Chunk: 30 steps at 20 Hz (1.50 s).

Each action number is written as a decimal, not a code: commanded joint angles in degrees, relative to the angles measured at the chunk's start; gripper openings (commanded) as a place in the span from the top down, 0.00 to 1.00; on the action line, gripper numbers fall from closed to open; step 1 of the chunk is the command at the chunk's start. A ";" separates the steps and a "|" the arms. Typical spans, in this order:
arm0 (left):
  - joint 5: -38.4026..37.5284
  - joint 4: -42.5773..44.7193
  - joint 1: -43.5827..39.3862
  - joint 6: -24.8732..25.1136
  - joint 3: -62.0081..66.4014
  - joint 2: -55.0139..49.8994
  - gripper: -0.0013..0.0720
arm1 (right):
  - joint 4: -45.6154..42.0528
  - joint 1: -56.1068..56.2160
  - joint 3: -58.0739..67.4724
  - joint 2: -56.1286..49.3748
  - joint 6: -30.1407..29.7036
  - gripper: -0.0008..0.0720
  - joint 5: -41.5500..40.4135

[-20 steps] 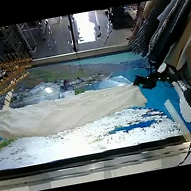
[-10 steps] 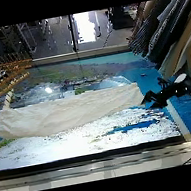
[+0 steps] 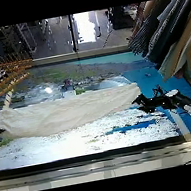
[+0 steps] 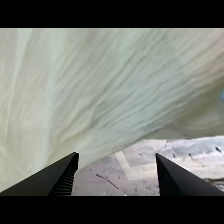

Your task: Fold the clothes and pants, and hang the long-sleeved shirts on hangers.

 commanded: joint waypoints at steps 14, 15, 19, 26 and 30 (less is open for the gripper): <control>-1.05 -10.78 -4.55 -5.40 16.13 -3.02 0.97 | -9.31 0.59 21.68 -1.86 -0.24 0.96 1.16; -5.90 -8.59 -4.09 -4.61 20.06 -3.02 0.97 | -13.62 -0.83 26.77 -1.86 -2.29 0.96 9.90; -22.32 14.82 -3.96 -4.68 21.99 -3.04 0.98 | -28.76 -2.01 26.45 -0.42 -4.85 0.96 34.18; -25.20 33.46 -2.67 -1.73 2.80 1.70 0.97 | -30.51 -1.92 -6.88 16.28 -6.97 0.92 31.10; -26.80 34.71 -2.71 -1.66 5.77 3.63 0.04 | -34.60 -5.14 -7.82 24.33 -6.97 0.23 27.78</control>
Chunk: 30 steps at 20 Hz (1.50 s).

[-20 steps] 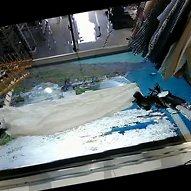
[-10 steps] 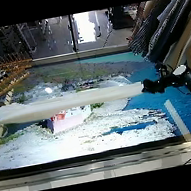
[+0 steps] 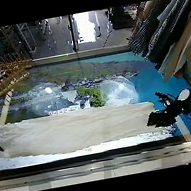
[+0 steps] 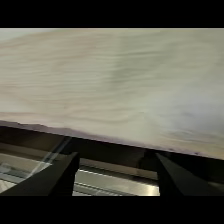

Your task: Fold the clothes and pants, and hang the long-sleeved shirts on hangers.

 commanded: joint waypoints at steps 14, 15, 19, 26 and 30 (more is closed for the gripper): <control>-4.09 -35.26 -1.01 16.09 7.06 10.51 0.97 | 16.90 -16.17 3.72 -18.05 -18.23 0.32 -7.30; -4.92 -35.52 -2.16 17.05 6.49 10.51 0.97 | 17.62 -13.77 3.72 -19.15 -18.10 0.39 -7.80; -7.10 -35.58 -10.43 20.52 2.10 10.51 0.97 | 17.11 -6.27 5.35 -21.11 -13.66 0.95 -12.79; 5.66 -35.56 -39.04 19.45 -10.86 9.25 0.97 | -4.02 -12.24 11.19 -5.81 -1.97 0.96 -11.41; 12.68 -35.63 -55.76 19.45 -14.43 3.41 0.97 | -15.43 -17.88 20.48 0.66 5.95 0.96 -8.33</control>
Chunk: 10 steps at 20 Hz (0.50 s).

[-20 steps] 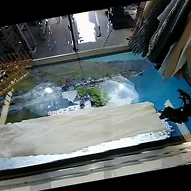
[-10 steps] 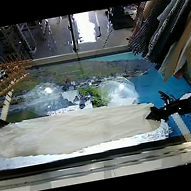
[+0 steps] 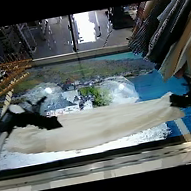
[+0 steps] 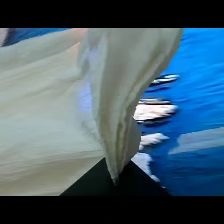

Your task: Fold the clothes and pants, and hang the long-sleeved shirts on hangers.

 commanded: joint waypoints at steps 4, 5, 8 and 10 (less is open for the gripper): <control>13.53 -2.49 -19.26 -0.92 -2.60 -7.93 0.97 | 1.68 4.46 11.89 7.98 5.18 0.96 9.03; 14.36 -3.89 -19.26 -1.11 -2.60 -8.17 0.97 | 5.16 9.18 11.76 8.48 5.62 0.96 10.10; 10.78 -4.33 -15.78 -1.79 -0.79 -7.37 0.97 | 7.30 30.60 10.71 8.24 12.39 0.96 7.04; 6.95 -4.33 -11.56 -3.32 1.09 -4.98 0.97 | 5.40 46.21 8.39 6.71 17.81 0.96 -0.52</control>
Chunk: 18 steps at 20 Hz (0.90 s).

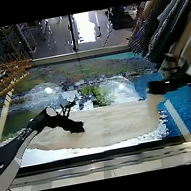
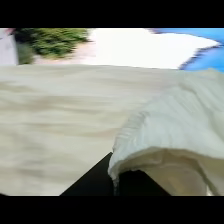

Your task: Fold the clothes and pants, and hang the long-sleeved shirts on hangers.

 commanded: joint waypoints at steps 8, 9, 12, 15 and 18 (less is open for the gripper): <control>-9.18 -0.76 16.00 -3.37 2.62 11.04 0.97 | 6.54 49.77 1.64 -28.65 8.20 0.96 -21.33; -9.40 -0.72 16.26 -3.37 2.62 11.02 0.97 | 7.87 49.77 4.85 -29.90 6.95 0.88 -18.80; -10.36 -0.72 16.28 -3.34 2.62 11.04 0.97 | -1.57 43.91 11.37 -26.05 6.47 0.19 -13.49; -10.99 3.32 16.31 -3.37 2.62 11.02 0.97 | -6.62 26.25 7.15 -18.18 7.56 0.22 -4.63; -10.99 13.42 16.63 -6.38 2.62 11.02 0.97 | -1.33 7.54 -7.39 -10.08 -1.11 0.22 -1.84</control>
